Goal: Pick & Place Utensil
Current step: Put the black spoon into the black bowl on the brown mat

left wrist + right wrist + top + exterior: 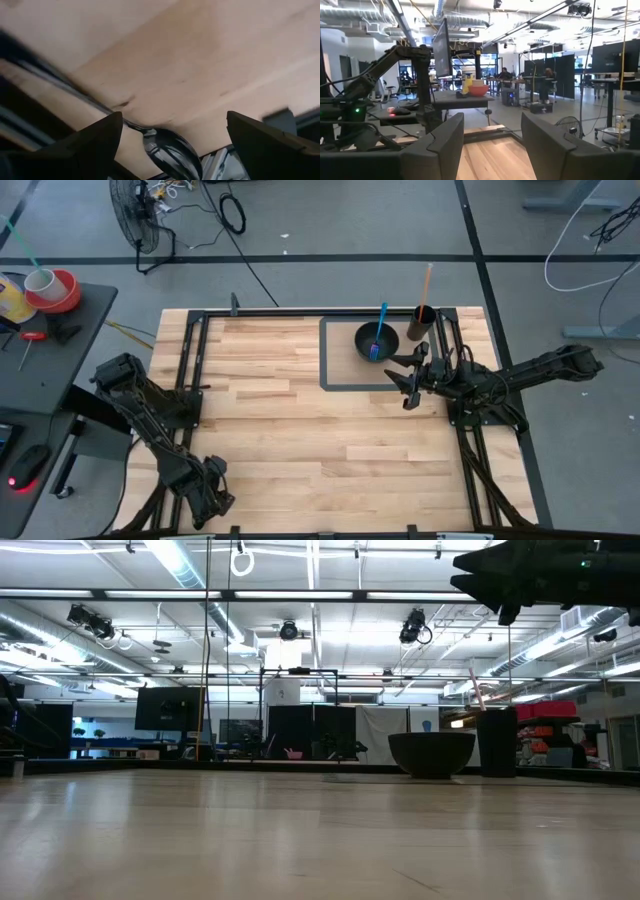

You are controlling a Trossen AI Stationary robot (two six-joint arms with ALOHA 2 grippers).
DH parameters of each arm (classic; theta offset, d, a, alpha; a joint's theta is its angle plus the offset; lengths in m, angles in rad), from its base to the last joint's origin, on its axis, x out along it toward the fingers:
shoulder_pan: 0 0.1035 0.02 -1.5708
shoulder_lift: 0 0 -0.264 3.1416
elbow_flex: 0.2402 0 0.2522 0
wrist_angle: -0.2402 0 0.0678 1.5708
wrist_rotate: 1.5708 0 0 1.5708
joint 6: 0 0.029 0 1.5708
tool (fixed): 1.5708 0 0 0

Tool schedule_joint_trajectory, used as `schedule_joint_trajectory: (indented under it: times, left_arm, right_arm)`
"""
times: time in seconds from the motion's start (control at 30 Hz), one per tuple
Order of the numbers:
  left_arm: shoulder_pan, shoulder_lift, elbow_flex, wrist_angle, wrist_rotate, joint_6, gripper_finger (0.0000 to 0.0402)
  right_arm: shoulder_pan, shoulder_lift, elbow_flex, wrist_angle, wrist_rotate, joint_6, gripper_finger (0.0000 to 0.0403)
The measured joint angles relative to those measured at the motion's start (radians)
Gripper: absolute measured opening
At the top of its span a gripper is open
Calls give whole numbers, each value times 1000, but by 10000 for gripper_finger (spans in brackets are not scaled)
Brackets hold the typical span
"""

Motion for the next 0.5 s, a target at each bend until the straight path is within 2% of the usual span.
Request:
schedule_joint_trajectory:
  times: [0.1, 0.5]
  left_arm:
    - [-3, 5, -1, 27, -11, 44, 360]
    - [-1, 97, -1, 172, 181, 17, 360]
  right_arm:
    - [0, 0, 0, -2, 1, 0, 201]
    - [0, 0, 0, -12, 4, 0, 201]
